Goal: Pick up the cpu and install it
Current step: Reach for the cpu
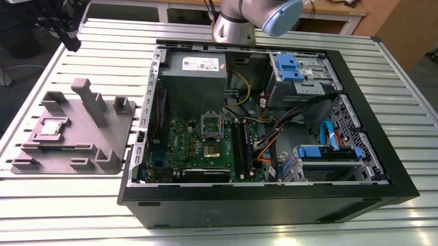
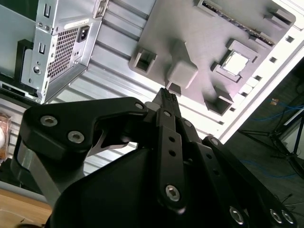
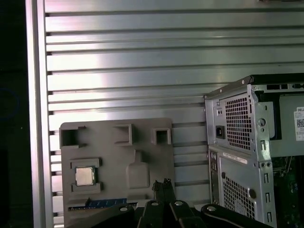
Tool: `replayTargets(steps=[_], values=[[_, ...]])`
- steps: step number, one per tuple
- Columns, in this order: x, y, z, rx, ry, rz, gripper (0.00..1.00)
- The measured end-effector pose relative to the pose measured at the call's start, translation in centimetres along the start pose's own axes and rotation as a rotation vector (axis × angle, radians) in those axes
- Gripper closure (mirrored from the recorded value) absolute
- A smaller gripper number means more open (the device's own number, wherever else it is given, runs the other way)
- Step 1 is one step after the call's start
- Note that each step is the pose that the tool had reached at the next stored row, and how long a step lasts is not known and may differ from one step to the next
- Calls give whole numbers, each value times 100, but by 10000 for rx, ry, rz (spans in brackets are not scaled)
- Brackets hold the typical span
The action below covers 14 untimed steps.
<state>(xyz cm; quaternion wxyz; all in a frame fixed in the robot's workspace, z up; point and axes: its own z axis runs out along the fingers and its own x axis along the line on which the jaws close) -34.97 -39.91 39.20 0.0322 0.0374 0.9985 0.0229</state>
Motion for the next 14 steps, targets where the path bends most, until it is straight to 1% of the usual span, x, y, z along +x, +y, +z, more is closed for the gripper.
replayTargets(steps=[8,14], values=[[93,-7,-1,1,-1,0,89],[120,-9,-1,0,-2,1,89]])
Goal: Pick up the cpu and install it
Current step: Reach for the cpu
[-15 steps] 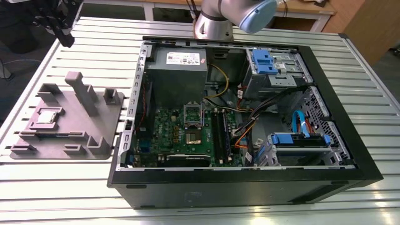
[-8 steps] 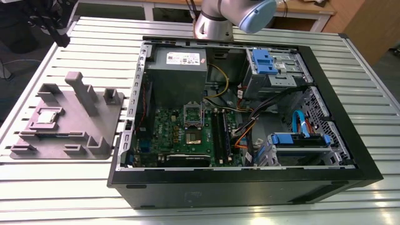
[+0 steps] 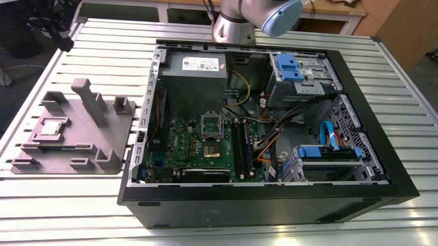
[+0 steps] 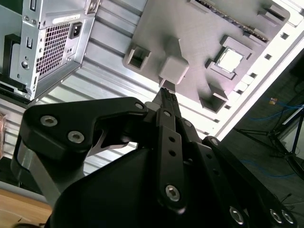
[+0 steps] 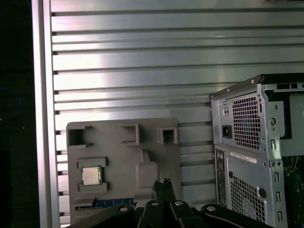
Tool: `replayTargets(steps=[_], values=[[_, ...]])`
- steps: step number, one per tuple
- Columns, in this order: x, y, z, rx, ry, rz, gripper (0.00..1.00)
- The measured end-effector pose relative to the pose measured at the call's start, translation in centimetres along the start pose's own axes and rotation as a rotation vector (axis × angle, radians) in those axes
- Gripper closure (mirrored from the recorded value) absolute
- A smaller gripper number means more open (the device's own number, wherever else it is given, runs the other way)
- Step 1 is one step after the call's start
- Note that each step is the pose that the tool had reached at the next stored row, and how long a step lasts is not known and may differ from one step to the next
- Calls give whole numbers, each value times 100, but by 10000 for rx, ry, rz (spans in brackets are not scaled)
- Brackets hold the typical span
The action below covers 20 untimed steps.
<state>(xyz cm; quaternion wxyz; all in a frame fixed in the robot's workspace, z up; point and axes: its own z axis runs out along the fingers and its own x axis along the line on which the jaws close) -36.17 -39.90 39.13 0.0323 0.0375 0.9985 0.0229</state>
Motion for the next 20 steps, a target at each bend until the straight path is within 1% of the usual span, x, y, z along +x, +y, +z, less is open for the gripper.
replayTargets(steps=[2,4,12,15,17,20], values=[[0,0,0,0,0,-1,89],[14,-1,-1,0,0,-1,89],[15,-1,-1,1,1,-2,89],[21,-3,12,25,-3,-2,89],[47,-6,21,31,-1,-2,89],[114,-14,38,28,-12,-3,89]])
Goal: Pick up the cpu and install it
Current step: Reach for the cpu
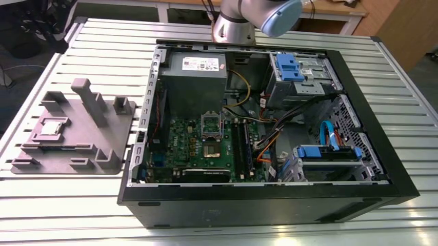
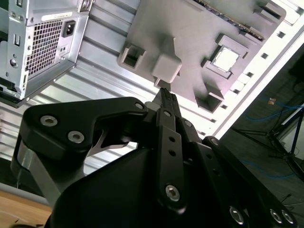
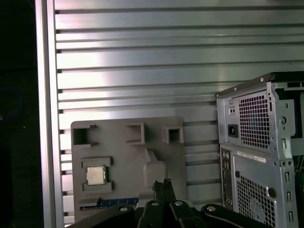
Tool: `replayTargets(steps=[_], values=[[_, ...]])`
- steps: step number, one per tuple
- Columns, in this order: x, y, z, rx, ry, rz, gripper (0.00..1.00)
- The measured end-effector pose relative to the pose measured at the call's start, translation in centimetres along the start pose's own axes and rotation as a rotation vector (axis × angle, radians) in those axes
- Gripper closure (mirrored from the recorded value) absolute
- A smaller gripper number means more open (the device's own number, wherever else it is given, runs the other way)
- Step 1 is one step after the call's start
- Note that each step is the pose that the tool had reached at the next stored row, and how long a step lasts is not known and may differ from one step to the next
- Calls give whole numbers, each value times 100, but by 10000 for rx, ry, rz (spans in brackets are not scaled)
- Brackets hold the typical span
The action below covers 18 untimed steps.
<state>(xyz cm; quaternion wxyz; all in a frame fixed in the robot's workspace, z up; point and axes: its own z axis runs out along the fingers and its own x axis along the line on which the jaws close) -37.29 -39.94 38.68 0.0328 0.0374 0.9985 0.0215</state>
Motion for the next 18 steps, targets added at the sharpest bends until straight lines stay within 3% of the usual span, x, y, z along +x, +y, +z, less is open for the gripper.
replayTargets(steps=[13,18], values=[[241,-58,68,0,-8,0,89],[300,-74,105,0,-8,0,89]])
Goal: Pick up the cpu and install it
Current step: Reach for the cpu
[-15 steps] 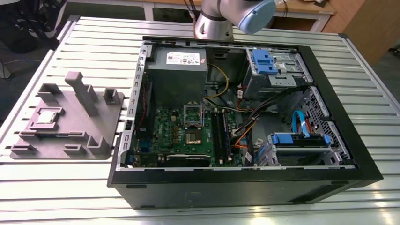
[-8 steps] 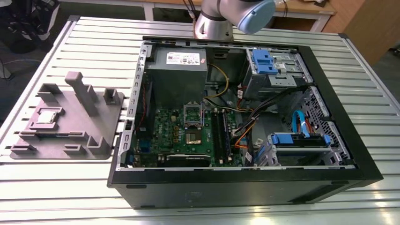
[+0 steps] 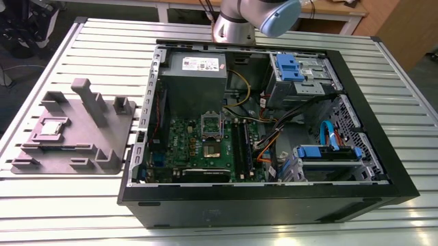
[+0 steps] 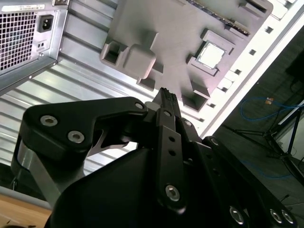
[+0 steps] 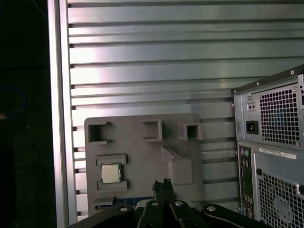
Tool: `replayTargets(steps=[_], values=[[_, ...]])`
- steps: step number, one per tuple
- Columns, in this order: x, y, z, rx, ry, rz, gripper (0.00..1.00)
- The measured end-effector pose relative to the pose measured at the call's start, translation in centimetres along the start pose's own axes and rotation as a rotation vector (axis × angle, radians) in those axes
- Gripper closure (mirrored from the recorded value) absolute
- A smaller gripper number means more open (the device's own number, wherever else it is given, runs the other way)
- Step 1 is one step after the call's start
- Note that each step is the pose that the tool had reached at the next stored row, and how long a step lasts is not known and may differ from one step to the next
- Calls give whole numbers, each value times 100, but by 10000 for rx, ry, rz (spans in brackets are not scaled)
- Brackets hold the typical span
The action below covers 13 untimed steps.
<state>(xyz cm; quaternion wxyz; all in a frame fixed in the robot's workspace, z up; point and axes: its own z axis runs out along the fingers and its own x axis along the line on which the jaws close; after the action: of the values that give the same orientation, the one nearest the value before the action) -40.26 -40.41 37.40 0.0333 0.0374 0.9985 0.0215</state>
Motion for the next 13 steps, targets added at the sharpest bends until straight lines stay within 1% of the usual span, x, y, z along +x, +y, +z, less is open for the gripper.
replayTargets(steps=[6,13], values=[[71,-13,39,0,0,-1,89],[93,-22,63,1,1,-1,89]])
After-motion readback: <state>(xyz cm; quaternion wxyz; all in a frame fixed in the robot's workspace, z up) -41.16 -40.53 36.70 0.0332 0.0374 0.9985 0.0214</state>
